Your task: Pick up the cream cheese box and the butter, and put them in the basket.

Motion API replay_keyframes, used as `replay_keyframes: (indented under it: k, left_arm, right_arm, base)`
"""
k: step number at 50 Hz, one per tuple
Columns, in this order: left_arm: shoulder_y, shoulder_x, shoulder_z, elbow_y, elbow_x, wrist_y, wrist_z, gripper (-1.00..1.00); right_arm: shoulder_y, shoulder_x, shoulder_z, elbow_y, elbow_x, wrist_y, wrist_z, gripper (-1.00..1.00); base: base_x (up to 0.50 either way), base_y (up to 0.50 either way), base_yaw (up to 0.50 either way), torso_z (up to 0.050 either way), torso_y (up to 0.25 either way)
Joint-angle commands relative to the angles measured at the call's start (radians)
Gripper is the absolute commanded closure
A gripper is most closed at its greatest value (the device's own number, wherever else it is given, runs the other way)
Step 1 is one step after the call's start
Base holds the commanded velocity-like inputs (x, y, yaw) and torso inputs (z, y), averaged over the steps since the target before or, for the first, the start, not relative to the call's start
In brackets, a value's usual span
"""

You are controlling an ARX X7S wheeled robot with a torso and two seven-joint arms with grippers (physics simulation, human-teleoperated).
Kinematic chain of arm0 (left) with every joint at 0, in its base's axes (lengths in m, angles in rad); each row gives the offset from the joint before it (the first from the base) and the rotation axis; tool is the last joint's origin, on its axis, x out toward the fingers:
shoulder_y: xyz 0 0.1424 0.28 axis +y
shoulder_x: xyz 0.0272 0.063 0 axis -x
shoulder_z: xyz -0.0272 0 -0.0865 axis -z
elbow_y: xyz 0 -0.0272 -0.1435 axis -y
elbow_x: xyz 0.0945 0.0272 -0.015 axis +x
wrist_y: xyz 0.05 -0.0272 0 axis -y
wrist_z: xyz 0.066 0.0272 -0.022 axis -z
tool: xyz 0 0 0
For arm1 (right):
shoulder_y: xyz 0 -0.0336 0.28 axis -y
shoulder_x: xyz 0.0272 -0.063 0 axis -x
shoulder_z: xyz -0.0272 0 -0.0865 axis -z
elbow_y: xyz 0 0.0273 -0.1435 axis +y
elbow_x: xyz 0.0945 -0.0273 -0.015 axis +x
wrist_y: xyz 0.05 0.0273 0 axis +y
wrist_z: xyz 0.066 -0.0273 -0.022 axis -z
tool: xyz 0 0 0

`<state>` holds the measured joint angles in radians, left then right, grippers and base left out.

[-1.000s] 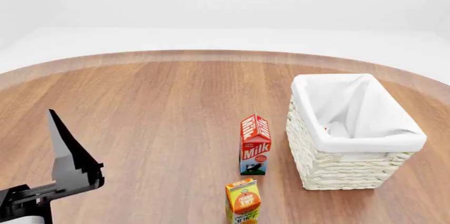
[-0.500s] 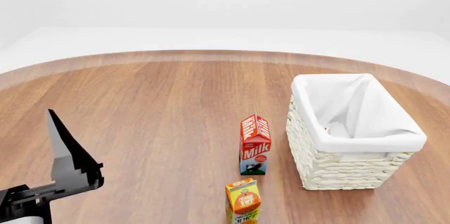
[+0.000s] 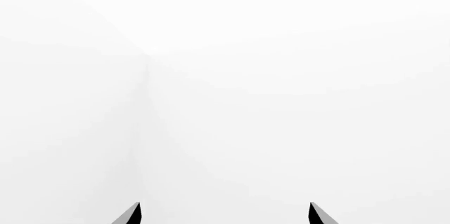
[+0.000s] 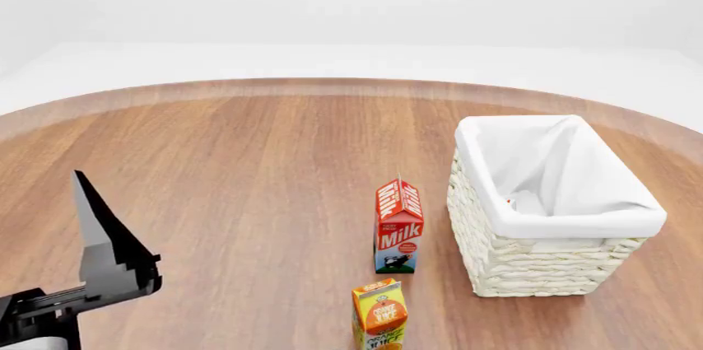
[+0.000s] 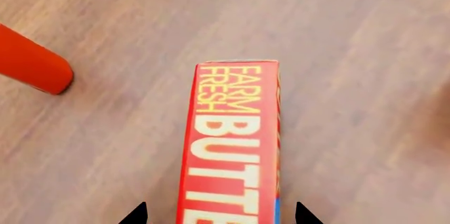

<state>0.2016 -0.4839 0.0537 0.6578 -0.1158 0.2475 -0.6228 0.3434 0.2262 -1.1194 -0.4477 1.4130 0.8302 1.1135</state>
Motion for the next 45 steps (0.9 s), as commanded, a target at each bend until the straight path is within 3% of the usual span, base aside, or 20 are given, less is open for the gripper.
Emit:
replay_keyframes:
  k: [1,45]
  left_arm:
    - [0.001,-0.001,0.001,0.001,0.000,0.000,-0.001,-1.00]
    - [-0.001,-0.005,0.004,-0.005,-0.005,0.003,-0.005,-1.00]
  right_arm:
    - [-0.002,0.001,-0.004,0.023,-0.004,-0.008,-0.022,-1.00]
    - [-0.007,-0.005,-0.025,0.129,-0.004,-0.026,-0.100,-1.00]
  base:
    - [0.00,0.00,0.00,0.000,0.000]
    - [0.00,0.00,0.00,0.000,0.000]
